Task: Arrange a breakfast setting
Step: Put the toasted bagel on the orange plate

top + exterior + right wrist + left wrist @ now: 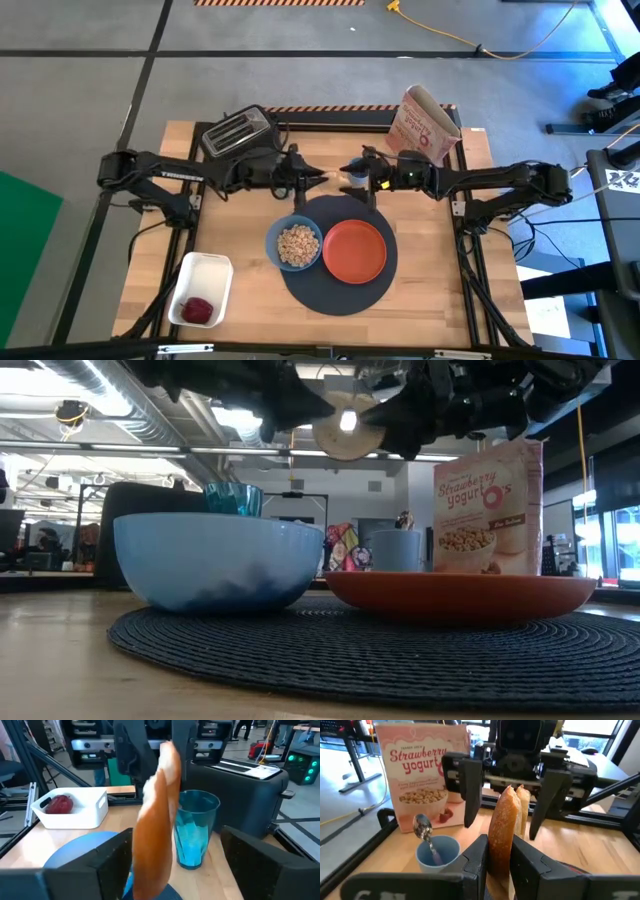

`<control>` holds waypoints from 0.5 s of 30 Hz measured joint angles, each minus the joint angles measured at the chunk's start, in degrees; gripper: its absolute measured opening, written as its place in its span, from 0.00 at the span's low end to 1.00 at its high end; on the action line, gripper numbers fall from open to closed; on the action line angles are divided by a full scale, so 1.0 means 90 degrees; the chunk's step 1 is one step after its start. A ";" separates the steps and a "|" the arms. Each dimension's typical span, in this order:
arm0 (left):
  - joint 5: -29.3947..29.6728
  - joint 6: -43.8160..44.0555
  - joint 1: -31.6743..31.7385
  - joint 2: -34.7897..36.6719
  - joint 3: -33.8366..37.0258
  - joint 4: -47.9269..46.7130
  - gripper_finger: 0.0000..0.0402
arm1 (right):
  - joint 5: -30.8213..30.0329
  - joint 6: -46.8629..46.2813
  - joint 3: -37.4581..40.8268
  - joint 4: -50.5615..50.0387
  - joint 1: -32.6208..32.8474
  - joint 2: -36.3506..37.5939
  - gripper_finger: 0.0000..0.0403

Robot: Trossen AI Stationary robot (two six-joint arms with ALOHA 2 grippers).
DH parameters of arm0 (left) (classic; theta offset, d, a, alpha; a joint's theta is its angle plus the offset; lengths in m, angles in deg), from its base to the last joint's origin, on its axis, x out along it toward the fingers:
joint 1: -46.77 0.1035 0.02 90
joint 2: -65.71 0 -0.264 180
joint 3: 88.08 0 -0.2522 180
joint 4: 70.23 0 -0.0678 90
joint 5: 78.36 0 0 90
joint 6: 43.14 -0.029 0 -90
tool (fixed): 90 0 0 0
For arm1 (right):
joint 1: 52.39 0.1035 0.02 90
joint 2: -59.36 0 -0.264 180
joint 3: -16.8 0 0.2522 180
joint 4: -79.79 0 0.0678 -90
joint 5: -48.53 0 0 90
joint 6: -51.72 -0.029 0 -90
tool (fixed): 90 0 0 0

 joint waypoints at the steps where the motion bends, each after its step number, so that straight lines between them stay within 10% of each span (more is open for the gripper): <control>1: 0.0000 0.0015 0.0000 -0.0040 0.0000 0.0006 0.16 | -0.0003 -0.0025 0.0000 0.0002 0.0000 0.0000 0.67; 15: 0.0467 0.0096 -0.0029 -0.0123 -0.0002 0.0122 0.17 | 0.0166 -0.0114 -0.0002 -0.0204 -0.0017 0.0005 0.14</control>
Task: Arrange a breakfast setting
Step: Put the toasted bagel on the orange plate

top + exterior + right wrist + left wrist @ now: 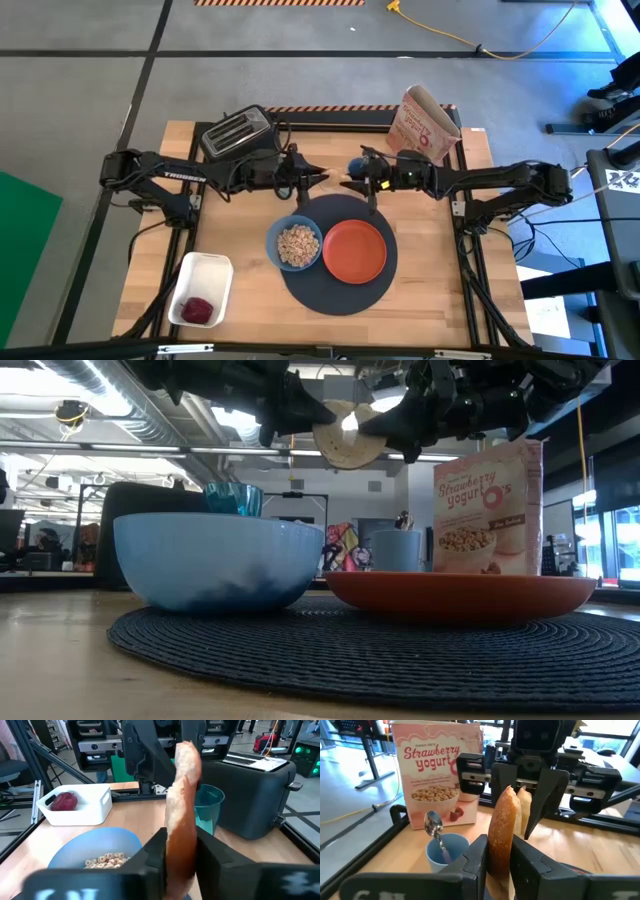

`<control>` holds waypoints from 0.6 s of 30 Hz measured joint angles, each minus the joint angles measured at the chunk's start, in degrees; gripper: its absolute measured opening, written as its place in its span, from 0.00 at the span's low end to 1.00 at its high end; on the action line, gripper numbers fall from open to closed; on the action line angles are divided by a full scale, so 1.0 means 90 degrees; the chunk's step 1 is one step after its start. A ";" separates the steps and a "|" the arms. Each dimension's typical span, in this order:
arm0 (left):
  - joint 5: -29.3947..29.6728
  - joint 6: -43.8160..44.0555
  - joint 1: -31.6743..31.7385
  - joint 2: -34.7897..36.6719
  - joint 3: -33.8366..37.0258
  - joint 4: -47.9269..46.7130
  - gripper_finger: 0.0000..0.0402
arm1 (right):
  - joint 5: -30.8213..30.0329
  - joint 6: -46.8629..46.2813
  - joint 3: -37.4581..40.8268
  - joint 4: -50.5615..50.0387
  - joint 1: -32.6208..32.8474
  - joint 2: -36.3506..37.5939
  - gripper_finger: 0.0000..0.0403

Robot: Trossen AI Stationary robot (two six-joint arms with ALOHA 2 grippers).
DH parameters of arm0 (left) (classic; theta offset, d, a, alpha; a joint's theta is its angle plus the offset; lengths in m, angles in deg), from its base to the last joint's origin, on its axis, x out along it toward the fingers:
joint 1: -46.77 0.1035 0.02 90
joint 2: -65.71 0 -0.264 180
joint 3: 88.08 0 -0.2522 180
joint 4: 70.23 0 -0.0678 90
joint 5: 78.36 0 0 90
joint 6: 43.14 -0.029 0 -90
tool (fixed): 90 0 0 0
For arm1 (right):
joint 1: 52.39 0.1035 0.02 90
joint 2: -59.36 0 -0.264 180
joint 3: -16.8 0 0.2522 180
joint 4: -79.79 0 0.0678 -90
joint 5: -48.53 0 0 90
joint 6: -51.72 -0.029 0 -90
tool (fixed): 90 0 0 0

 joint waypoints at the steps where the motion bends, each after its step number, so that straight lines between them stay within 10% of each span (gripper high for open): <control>1: 0.0029 0.0090 0.0000 0.0000 0.0002 0.0002 0.18 | 0.0044 -0.0002 0.0000 -0.0013 0.0000 0.0000 0.12; 11: 0.0070 0.0409 0.0002 0.0034 0.0000 0.0220 0.45 | 0.0275 -0.0059 -0.0468 -0.1504 0.0000 0.0197 0.14; 18: 0.0077 -0.0111 -0.0141 0.0630 -0.0007 0.0155 0.55 | 0.1599 -0.0052 -0.0967 -0.3895 0.0006 0.0377 0.13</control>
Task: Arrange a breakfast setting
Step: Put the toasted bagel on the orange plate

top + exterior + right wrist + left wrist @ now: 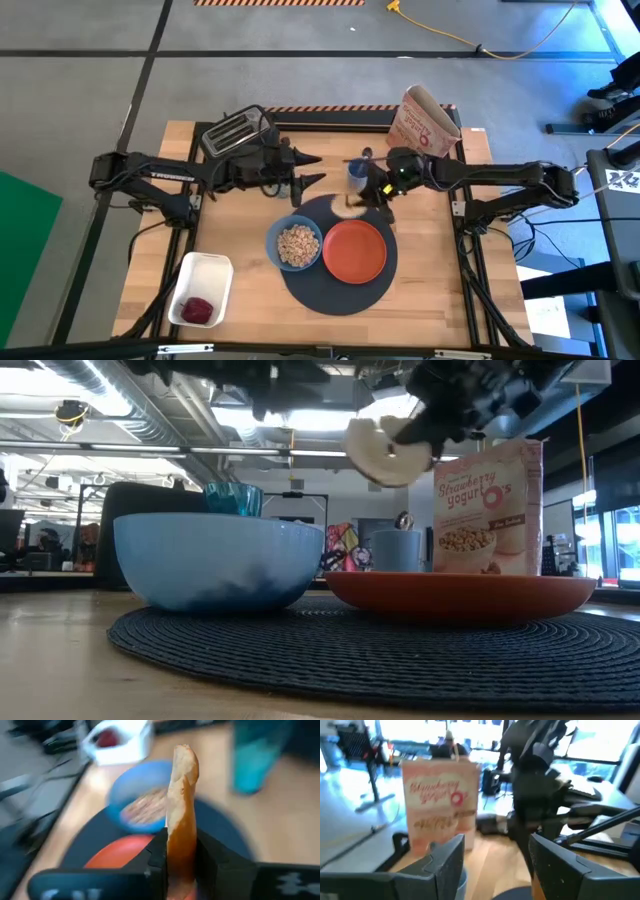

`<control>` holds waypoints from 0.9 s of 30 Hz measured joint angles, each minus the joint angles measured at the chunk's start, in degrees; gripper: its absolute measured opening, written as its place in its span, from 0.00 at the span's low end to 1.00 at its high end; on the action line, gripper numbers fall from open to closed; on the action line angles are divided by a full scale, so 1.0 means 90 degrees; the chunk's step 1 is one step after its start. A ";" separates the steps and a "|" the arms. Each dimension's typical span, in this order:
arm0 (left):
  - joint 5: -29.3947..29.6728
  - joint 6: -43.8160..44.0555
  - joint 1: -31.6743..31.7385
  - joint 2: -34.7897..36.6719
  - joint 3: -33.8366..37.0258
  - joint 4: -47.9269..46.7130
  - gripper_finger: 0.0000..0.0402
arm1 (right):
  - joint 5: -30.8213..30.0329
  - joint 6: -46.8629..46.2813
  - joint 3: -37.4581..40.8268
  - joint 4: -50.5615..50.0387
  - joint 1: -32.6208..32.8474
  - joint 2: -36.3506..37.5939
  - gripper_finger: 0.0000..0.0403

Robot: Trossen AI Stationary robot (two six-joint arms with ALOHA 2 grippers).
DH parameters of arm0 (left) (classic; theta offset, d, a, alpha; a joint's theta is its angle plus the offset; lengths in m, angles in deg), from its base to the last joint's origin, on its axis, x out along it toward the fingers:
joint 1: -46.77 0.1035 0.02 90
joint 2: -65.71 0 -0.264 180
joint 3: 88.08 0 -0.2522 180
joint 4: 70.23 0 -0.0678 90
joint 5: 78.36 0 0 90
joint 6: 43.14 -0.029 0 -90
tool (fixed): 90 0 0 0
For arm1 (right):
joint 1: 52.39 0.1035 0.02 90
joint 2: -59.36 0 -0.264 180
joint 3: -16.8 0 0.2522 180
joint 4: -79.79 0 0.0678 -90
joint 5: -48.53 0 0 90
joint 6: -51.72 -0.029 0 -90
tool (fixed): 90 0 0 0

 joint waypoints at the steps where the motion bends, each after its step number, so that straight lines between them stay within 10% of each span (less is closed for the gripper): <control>1: -0.0004 -0.0122 -0.0059 0.0081 0.0000 0.0000 0.55 | 0.0233 -0.0061 0.0012 -0.0210 0.0002 -0.0007 0.13; 27: 0.1172 -0.0445 -0.0556 0.0242 0.0002 -0.0855 0.54 | -0.0385 -0.0790 0.0438 0.0912 0.1287 -0.2042 0.13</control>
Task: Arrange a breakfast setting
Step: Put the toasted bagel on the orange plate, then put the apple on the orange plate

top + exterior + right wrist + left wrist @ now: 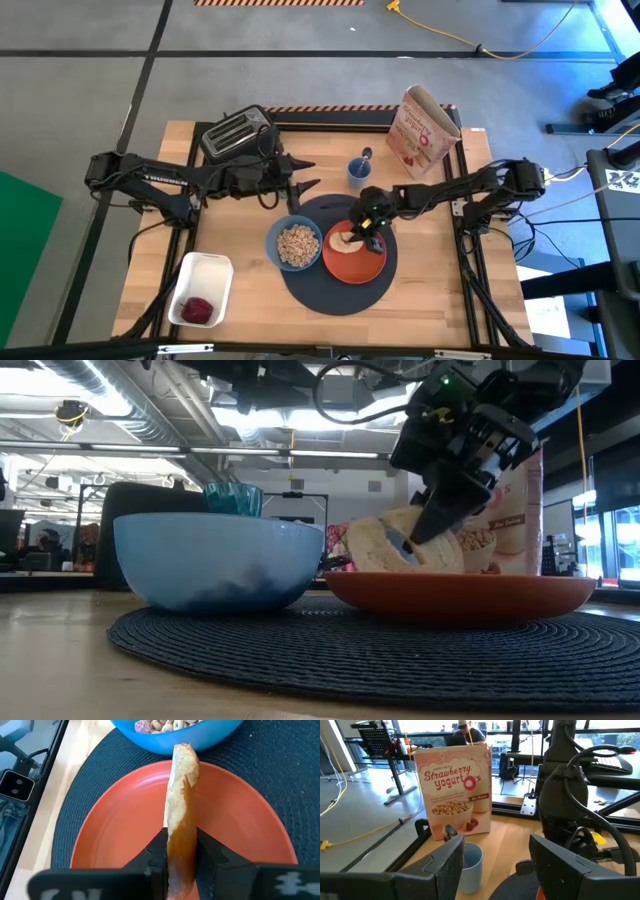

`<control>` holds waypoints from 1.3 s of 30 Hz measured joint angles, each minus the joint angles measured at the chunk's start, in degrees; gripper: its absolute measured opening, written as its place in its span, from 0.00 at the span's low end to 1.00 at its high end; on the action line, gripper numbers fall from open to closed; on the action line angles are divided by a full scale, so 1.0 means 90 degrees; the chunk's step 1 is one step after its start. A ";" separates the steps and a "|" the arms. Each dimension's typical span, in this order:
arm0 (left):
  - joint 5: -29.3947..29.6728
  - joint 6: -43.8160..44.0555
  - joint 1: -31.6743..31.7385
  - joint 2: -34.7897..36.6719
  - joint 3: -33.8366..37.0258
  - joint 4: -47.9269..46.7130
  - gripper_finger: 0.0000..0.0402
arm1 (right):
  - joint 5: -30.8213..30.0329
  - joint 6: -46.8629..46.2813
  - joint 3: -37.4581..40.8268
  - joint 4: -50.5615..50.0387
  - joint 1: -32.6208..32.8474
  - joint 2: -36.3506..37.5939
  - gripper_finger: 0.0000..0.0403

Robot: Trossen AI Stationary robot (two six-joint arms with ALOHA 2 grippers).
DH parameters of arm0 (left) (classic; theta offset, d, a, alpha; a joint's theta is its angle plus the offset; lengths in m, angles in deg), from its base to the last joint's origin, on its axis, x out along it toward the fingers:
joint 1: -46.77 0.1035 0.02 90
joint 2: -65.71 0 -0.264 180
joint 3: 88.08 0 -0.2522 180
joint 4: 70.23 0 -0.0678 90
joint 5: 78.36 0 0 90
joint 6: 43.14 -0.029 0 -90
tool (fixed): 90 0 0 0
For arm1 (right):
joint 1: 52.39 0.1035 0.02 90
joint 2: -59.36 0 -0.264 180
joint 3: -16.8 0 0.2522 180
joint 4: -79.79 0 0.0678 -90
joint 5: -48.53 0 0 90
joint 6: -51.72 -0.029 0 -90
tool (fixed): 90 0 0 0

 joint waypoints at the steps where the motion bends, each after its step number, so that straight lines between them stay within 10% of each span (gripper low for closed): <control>1: 0.0005 0.0000 0.0000 0.0000 0.0000 0.0002 0.54 | -0.0013 -0.0001 -0.0001 0.0016 -0.0001 -0.0019 0.13; 18: 0.0112 -0.0166 0.0126 -0.0002 0.0000 -0.0471 0.54 | -0.1731 0.0395 -0.0001 -0.0003 -0.0001 0.0268 0.62; 39: 0.1010 -0.0177 0.0126 0.0048 0.0000 -0.1331 0.54 | -0.4679 0.1391 -0.0489 -0.1045 -0.0124 0.2527 0.56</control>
